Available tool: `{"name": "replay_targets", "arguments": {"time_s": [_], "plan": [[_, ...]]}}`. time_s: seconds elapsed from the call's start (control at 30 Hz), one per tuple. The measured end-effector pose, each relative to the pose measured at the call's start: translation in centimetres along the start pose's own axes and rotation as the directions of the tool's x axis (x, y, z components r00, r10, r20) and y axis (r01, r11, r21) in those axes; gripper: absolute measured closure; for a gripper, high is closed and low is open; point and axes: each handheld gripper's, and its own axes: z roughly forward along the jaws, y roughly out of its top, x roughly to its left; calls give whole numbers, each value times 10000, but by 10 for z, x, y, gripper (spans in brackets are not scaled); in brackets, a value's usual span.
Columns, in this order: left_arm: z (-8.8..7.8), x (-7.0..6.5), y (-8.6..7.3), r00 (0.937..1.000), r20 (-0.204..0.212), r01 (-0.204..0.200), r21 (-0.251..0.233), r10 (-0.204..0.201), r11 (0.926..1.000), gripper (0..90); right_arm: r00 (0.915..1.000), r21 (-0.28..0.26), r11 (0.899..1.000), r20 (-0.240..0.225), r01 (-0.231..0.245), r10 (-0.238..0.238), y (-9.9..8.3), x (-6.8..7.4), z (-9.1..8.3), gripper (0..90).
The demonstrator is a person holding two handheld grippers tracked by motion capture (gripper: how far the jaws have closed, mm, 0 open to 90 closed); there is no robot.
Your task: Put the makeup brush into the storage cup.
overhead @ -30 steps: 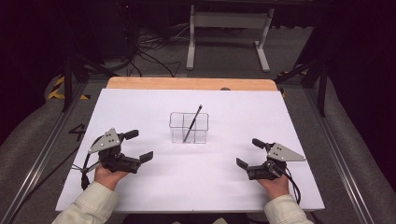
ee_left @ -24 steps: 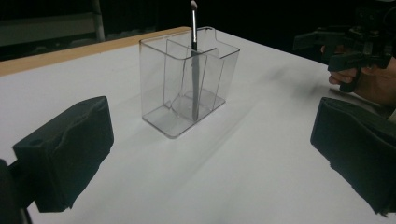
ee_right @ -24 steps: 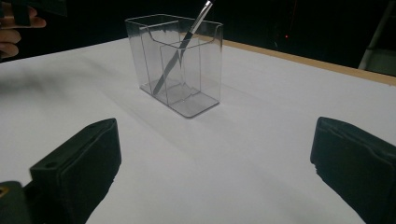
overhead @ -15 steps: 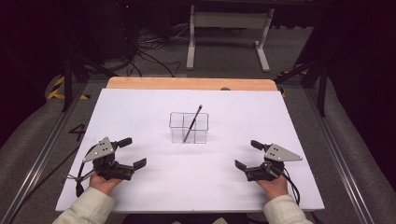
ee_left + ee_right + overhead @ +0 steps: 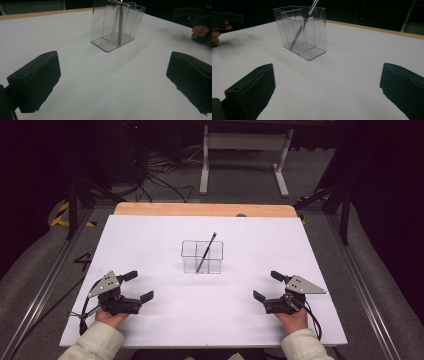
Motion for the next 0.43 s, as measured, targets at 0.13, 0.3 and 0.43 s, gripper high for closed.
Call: {"name": "replay_targets", "arguments": {"time_s": [0.13, 0.3, 0.43], "plan": [[1, 0, -1, 9999, -102, -48, 56, 49, 10000, 0, 10000, 10, 10000, -13, 9, -9, 0, 0, 0, 7], [0, 0, 0, 9998, -191, -54, -24, 54, 10000, 0, 10000, 5, 10000, 20, 1, -1, 0, 0, 0, 7], [-1, 0, 0, 9995, -298, -121, -49, 120, 9999, 0, 10000, -4, 10000, 41, 26, -26, 0, 0, 1, 7]]}}
